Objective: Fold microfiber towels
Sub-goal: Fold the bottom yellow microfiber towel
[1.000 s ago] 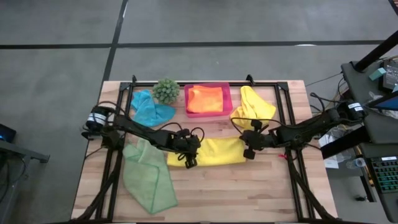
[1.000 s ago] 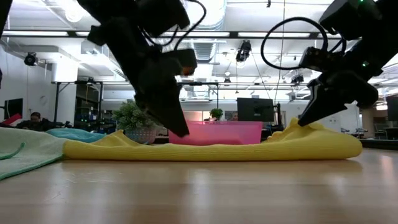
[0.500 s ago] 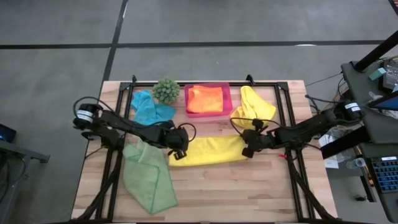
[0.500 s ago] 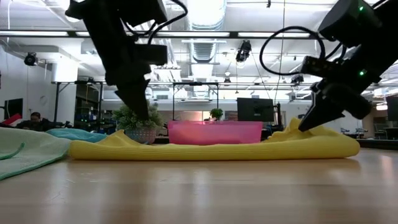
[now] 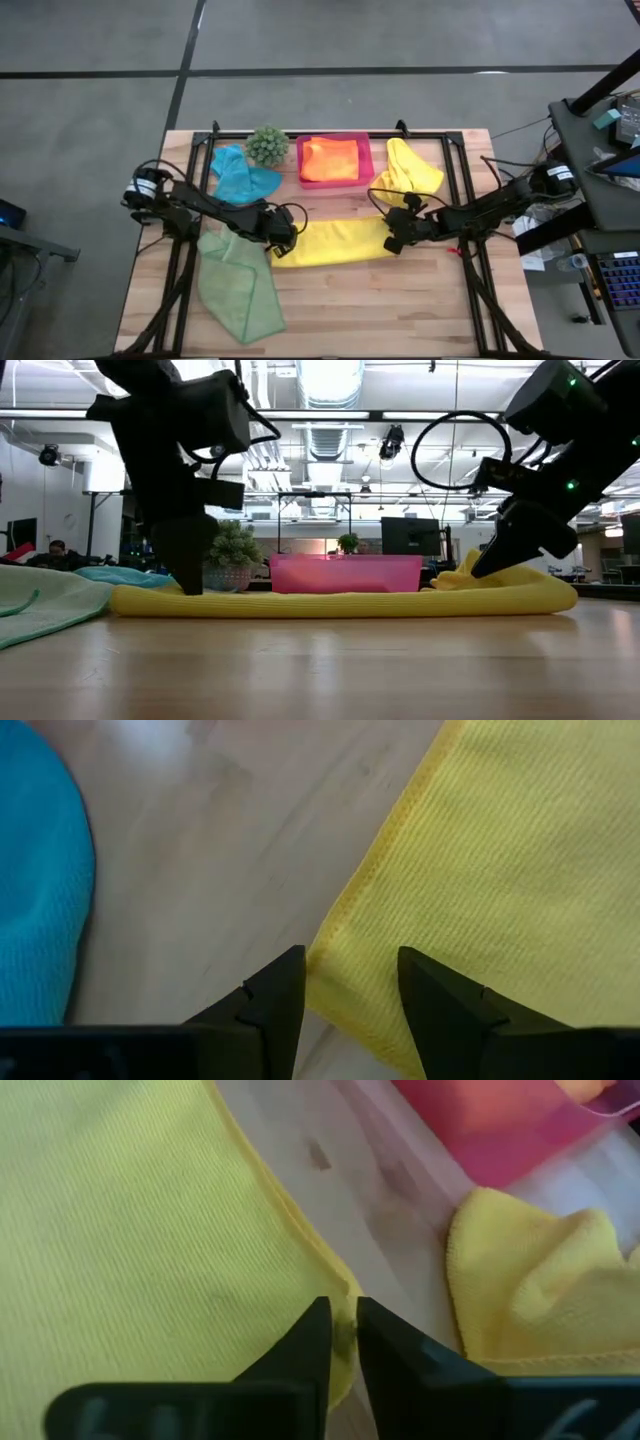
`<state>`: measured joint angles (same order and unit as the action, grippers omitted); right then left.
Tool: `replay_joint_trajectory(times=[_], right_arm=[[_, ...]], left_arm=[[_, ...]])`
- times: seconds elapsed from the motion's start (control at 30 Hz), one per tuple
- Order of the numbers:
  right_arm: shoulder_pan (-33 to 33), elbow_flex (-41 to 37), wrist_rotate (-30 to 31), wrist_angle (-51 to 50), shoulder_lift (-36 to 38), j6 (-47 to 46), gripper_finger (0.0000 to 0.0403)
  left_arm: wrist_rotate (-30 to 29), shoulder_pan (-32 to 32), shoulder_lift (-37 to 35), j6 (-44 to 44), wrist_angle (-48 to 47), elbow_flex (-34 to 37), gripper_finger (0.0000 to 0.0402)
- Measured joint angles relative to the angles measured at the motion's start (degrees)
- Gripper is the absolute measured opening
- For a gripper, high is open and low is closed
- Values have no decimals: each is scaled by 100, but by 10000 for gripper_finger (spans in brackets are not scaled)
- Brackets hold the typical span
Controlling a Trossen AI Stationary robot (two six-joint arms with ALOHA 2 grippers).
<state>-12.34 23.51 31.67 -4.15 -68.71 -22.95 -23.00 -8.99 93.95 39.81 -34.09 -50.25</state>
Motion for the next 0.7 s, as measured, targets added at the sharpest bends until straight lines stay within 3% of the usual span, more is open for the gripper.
replay_joint_trajectory(times=[0.27,0.43,0.57,0.7], right_arm=[[0,143,134,76,401,353,96],[2,71,274,1362,499,1317,98],[1,-82,-81,2843,302,2020,88],[0,-184,-489,3885,-27,2291,72]], left_arm=[[21,-165,-58,2,212,-623,146],[-9,-317,-63,-621,2020,-569,146],[19,-363,134,-1414,3891,-281,146],[128,-369,388,-1618,4612,-263,146]])
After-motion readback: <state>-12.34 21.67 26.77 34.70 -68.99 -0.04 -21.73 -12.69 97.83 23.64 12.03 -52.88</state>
